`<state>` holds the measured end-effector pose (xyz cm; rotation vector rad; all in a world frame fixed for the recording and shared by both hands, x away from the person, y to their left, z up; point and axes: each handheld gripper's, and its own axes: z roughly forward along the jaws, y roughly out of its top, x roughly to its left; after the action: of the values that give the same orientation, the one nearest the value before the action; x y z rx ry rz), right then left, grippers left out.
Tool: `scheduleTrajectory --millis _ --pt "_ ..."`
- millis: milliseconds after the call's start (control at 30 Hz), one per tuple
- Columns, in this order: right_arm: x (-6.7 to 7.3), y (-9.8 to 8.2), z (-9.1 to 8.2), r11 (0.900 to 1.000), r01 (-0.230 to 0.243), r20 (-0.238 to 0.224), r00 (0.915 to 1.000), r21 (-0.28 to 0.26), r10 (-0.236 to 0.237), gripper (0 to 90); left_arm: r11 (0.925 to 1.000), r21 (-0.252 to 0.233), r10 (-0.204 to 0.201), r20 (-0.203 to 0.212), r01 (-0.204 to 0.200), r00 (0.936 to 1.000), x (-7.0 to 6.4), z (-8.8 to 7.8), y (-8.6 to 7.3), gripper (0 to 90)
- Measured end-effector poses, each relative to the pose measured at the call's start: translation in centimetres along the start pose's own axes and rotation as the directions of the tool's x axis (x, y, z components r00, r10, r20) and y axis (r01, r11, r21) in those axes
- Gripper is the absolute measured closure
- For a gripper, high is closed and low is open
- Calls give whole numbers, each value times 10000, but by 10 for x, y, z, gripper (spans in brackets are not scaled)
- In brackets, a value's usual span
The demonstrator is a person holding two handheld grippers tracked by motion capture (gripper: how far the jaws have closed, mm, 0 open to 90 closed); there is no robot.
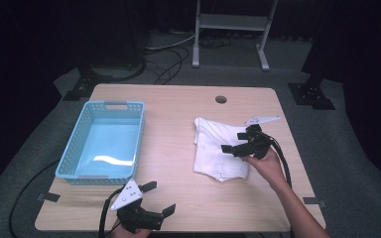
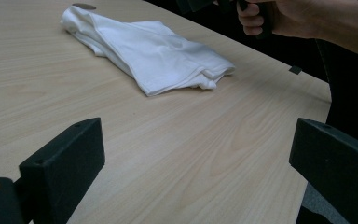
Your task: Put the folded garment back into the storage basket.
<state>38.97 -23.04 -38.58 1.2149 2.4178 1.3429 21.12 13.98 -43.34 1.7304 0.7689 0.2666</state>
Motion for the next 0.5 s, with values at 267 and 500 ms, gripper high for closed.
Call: scheduleTrajectory --millis 267,500 --pt "-2 15 7 9995 198 83 9998 254 -200 29 10000 52 38 26 -38 10000 0 1 0 30" --pt "-4 22 12 9982 294 177 9994 531 -303 30 10000 25 36 30 -36 10000 0 0 0 30"
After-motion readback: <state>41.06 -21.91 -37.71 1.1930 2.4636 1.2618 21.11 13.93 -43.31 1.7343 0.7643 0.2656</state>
